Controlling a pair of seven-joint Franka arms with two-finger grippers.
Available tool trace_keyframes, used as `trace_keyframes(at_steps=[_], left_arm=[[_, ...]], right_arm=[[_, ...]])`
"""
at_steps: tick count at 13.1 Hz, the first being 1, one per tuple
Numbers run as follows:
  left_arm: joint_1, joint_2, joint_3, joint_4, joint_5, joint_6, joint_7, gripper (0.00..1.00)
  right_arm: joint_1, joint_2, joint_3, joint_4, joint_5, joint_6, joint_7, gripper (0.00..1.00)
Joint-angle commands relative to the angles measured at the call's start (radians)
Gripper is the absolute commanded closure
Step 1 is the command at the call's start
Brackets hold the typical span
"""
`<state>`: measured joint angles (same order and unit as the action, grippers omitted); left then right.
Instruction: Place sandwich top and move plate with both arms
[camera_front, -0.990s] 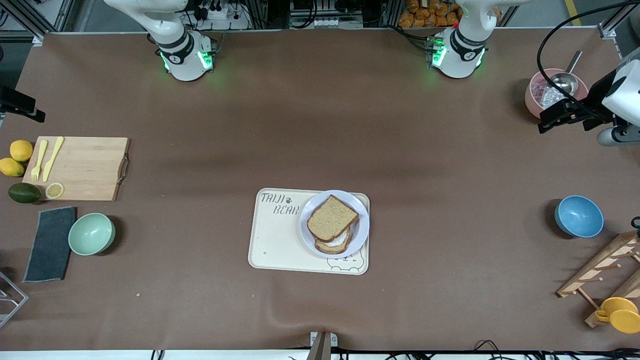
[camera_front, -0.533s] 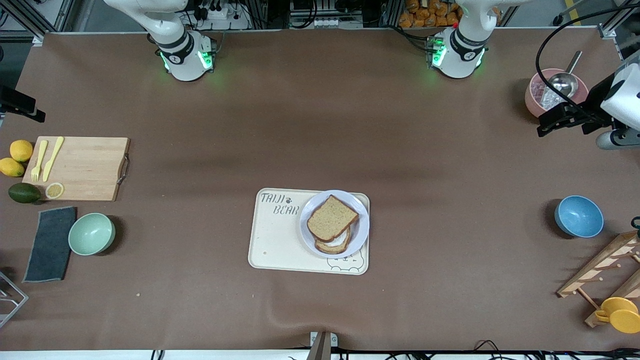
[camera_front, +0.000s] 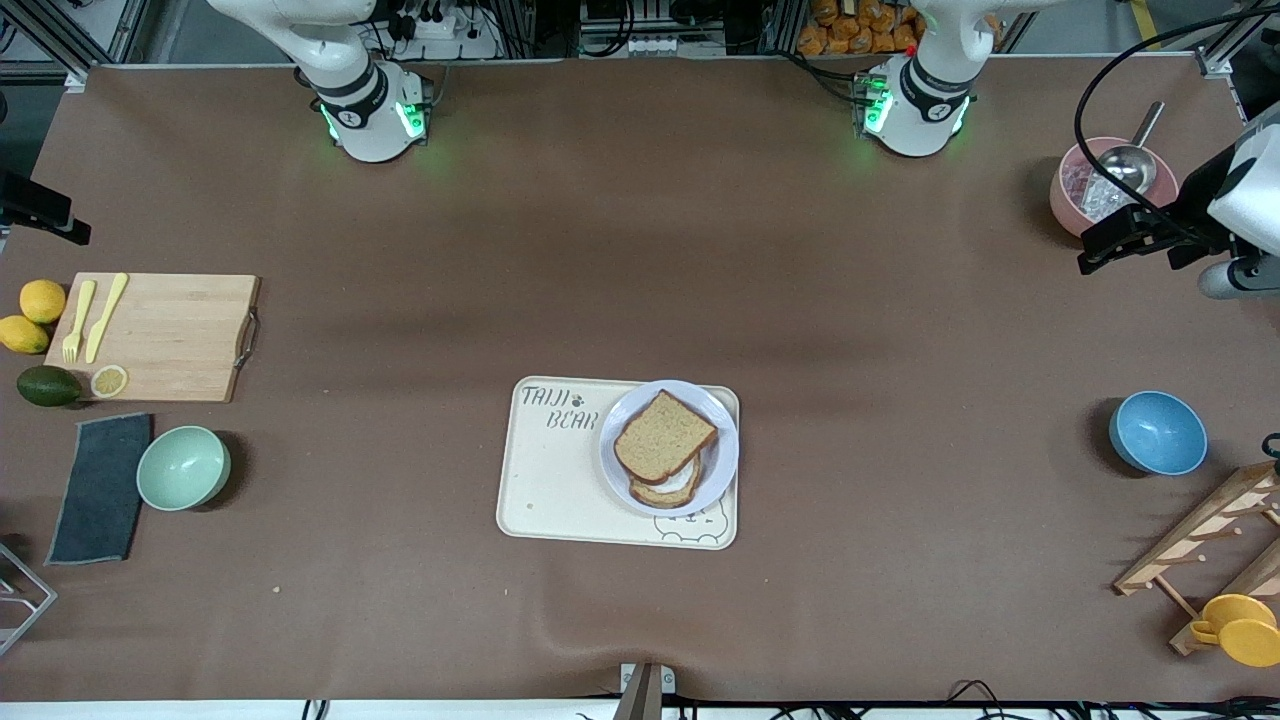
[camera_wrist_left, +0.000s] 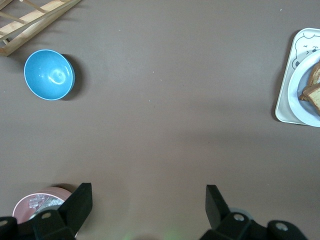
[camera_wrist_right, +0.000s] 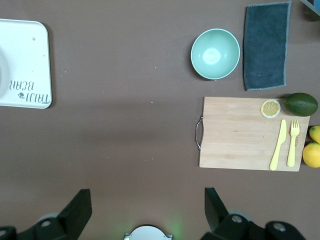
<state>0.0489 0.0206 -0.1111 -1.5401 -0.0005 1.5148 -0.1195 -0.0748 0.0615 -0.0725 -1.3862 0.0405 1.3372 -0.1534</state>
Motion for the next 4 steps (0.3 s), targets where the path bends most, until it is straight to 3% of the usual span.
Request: trace_keyframes(at_steps=[1, 4], left_arm=[[0.002, 0.009, 0.002, 0.023, -0.009, -0.005, -0.015, 0.00], [0.002, 0.004, 0.001, 0.023, -0.013, -0.007, -0.015, 0.00]], right_arm=[[-0.005, 0.004, 0.005, 0.018, -0.004, -0.009, 0.006, 0.00], [-0.005, 0.006, 0.005, 0.018, -0.004, -0.010, 0.006, 0.00]])
